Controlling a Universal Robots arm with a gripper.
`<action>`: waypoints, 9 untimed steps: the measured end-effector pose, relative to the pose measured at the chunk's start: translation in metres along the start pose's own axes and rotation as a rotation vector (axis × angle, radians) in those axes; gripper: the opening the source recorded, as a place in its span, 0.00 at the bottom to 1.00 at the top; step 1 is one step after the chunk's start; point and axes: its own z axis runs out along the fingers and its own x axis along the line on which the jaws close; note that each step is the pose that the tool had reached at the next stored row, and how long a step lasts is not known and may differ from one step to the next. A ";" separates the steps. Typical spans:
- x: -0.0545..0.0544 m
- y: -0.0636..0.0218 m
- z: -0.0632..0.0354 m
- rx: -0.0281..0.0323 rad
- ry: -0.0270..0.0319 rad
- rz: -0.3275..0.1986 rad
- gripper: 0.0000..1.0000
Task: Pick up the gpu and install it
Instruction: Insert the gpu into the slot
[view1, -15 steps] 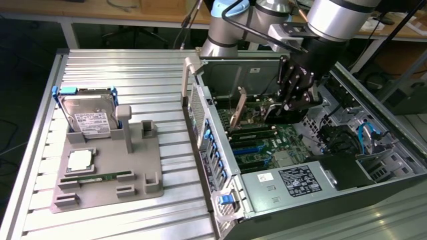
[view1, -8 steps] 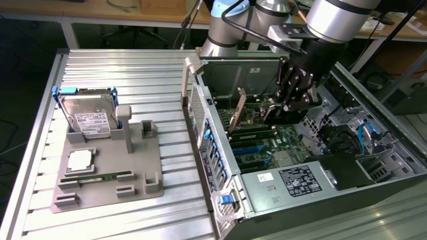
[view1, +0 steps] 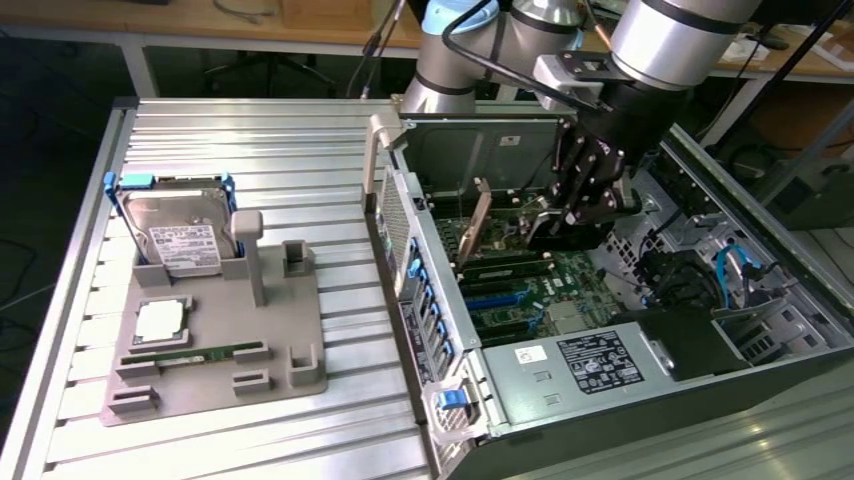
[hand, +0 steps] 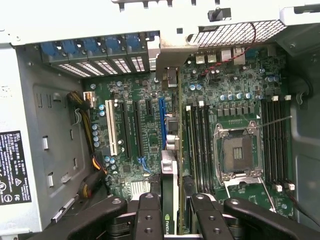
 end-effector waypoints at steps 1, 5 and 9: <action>0.000 0.0000 0.0018 0.0000 -0.0001 0.000 0.27; 0.000 -0.0001 0.0056 0.0000 0.0002 0.000 0.27; 0.000 -0.0001 0.0071 0.0000 0.0000 0.000 0.27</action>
